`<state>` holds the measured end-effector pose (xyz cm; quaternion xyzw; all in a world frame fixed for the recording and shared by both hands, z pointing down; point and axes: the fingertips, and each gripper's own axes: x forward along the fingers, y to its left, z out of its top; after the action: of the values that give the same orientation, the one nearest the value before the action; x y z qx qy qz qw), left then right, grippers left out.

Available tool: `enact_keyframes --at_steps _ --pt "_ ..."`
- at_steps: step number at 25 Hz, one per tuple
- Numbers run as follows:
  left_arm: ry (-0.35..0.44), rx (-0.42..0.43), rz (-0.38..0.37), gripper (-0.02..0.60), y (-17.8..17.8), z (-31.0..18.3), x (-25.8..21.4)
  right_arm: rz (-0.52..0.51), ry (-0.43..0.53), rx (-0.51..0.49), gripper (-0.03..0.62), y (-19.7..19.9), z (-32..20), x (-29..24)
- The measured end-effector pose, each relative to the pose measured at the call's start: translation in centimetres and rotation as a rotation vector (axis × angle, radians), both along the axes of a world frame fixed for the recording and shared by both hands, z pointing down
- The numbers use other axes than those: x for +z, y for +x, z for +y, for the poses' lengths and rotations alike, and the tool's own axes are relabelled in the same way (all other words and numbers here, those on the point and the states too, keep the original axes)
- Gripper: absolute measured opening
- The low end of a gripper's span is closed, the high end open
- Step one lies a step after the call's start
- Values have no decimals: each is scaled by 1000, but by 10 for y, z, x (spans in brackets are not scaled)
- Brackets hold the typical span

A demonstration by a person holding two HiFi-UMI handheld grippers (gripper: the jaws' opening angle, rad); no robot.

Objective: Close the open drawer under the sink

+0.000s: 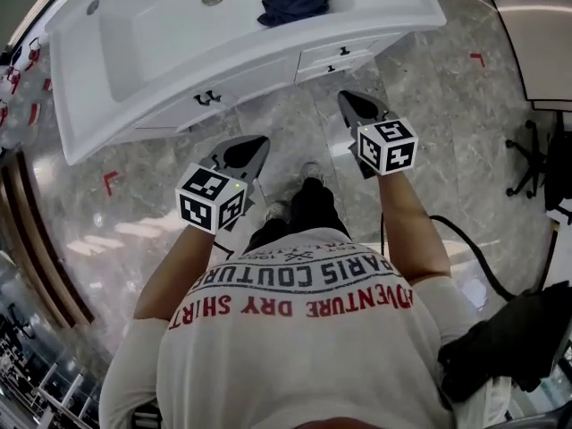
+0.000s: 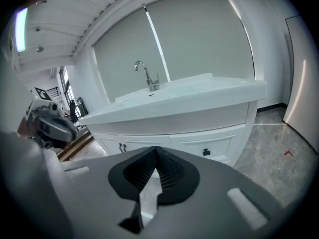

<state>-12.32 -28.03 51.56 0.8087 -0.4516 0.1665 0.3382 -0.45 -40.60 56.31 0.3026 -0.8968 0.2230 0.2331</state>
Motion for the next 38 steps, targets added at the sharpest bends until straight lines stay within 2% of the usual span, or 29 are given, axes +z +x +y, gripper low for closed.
enact_keyframes --at_steps 4,8,10,14,19,23,27,33,38 --pt "56 67 11 2 6 36 -38 -63 2 -58 2 -14 97 -68" --pt "136 156 59 2 21 85 -81 -143 9 -67 2 -23 191 -128" --pt "162 195 66 2 27 109 -97 -146 26 -77 2 -24 230 -148" --pt "196 227 86 2 33 149 -126 -105 70 -94 2 -21 283 -170" --pt "231 243 76 2 46 201 -144 -135 88 -89 2 -12 336 -186" --pt "248 240 74 2 71 258 -146 -145 108 -88 2 13 394 -187" --pt "241 256 72 2 113 340 -136 -154 128 -65 2 54 478 -181" --pt "199 282 86 2 182 475 -135 -161 78 -21 2 124 614 -175" --pt "256 293 58 2 202 551 -159 -165 115 -24 2 148 695 -190"
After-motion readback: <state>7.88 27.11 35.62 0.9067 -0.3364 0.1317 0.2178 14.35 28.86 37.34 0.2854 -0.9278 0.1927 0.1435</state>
